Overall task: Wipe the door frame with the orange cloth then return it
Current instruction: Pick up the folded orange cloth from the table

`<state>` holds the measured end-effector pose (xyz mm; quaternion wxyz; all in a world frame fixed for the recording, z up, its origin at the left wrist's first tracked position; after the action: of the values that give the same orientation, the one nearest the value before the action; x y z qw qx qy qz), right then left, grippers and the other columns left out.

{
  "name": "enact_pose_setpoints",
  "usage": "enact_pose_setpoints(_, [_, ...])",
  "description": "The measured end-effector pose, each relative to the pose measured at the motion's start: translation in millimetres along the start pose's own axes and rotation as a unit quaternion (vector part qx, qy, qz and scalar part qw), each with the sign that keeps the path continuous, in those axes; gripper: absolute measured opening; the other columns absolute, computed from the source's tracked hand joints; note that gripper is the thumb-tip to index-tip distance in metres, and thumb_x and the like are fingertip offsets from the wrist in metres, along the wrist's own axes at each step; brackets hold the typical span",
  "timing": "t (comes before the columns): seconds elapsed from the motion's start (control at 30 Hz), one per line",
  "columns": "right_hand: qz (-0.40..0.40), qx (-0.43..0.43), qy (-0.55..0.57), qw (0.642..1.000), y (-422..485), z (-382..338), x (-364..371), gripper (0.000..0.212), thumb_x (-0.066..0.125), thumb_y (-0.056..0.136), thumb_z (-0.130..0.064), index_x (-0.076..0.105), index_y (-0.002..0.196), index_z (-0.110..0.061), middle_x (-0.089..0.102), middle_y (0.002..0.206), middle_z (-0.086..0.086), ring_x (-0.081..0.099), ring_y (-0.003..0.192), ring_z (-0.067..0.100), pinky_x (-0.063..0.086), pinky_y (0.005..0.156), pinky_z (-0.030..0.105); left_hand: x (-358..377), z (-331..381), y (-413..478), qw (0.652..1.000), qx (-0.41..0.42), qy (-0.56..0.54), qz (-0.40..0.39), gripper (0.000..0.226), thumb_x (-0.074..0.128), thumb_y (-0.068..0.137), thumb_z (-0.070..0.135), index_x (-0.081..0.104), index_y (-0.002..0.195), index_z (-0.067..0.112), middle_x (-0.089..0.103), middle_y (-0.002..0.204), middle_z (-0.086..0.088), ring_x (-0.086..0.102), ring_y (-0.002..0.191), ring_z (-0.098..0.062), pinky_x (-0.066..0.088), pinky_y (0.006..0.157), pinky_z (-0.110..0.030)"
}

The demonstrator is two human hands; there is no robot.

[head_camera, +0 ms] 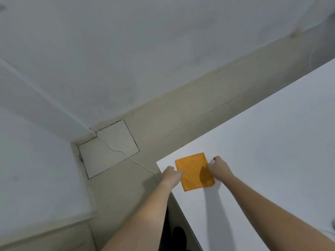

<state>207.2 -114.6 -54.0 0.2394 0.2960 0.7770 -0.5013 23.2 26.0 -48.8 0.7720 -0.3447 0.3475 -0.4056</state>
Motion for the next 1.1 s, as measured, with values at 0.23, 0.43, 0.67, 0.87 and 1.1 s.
enact_pose_setpoints(0.23, [0.012, 0.035, 0.023, 0.999, 5.5, -0.6, 17.3, 0.027, 0.06, 0.1, -0.022, 0.049, 0.118, -0.006, 0.063, 0.1, 0.01, 0.063, 0.089, 0.025, 0.05, 0.069, 0.032, 12.4, -14.1, 24.2, 0.993, -0.043, -0.109, 0.01, 0.019, 0.066, 0.103, 0.023, 0.065, 0.094, 0.006, 0.067, 0.099, -0.012, 0.067, 0.09, -0.021, 0.052, 0.082, -0.032])
enact_pose_setpoints(0.43, [-0.037, 0.029, 0.01, 0.999, 15.0, -0.5, 23.4, 0.022, 0.061, 0.101, -0.026, 0.064, 0.106, -0.005, 0.068, 0.1, 0.012, 0.06, 0.084, 0.021, 0.048, 0.07, 0.029, 23.9, -7.9, 28.6, 0.996, -0.024, -0.082, 0.014, 0.02, 0.068, 0.105, 0.032, 0.068, 0.094, 0.015, 0.065, 0.088, 0.0, 0.061, 0.079, -0.013, 0.05, 0.069, -0.026])
enact_pose_setpoints(0.67, [-0.102, 0.09, 0.223, 0.965, 12.5, 28.8, 22.9, 0.036, 0.071, 0.099, -0.019, 0.062, 0.126, 0.001, 0.067, 0.121, 0.018, 0.065, 0.104, 0.032, 0.058, 0.091, 0.046, 25.4, -17.4, 31.6, 0.992, -0.012, -0.124, -0.006, 0.011, 0.064, 0.107, 0.027, 0.063, 0.114, 0.019, 0.072, 0.12, -0.007, 0.071, 0.113, -0.027, 0.061, 0.104, -0.048])
enact_pose_setpoints(0.87, [-0.226, 0.165, 0.399, 0.874, -17.6, 45.1, 32.4, 0.06, 0.074, 0.096, -0.008, 0.047, 0.146, 0.008, 0.06, 0.138, 0.024, 0.063, 0.122, 0.042, 0.059, 0.094, 0.051, 11.3, -34.5, 16.0, 0.981, 0.017, -0.19, -0.044, 0.016, 0.063, 0.108, 0.018, 0.068, 0.124, 0.015, 0.078, 0.121, -0.008, 0.078, 0.11, -0.025, 0.066, 0.093, -0.039])
enact_pose_setpoints(1.1, [-0.254, 0.063, 0.403, 0.877, -61.0, 23.4, 28.6, 0.038, 0.074, 0.098, -0.022, 0.066, 0.128, 0.0, 0.071, 0.127, 0.018, 0.071, 0.115, 0.037, 0.063, 0.091, 0.043, -21.6, -35.2, -24.7, 0.973, 0.078, -0.215, -0.029, 0.022, 0.066, 0.108, 0.023, 0.068, 0.129, 0.017, 0.077, 0.124, -0.009, 0.078, 0.106, -0.025, 0.066, 0.081, -0.035])
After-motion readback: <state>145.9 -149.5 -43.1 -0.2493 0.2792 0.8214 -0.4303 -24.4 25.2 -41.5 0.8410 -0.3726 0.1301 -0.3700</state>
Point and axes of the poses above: each hand's wrist, its own y-axis towards the middle knuckle, its own x-axis out of the palm, z = x × y, the point moved 6 cm from there along y, towards the middle knuckle
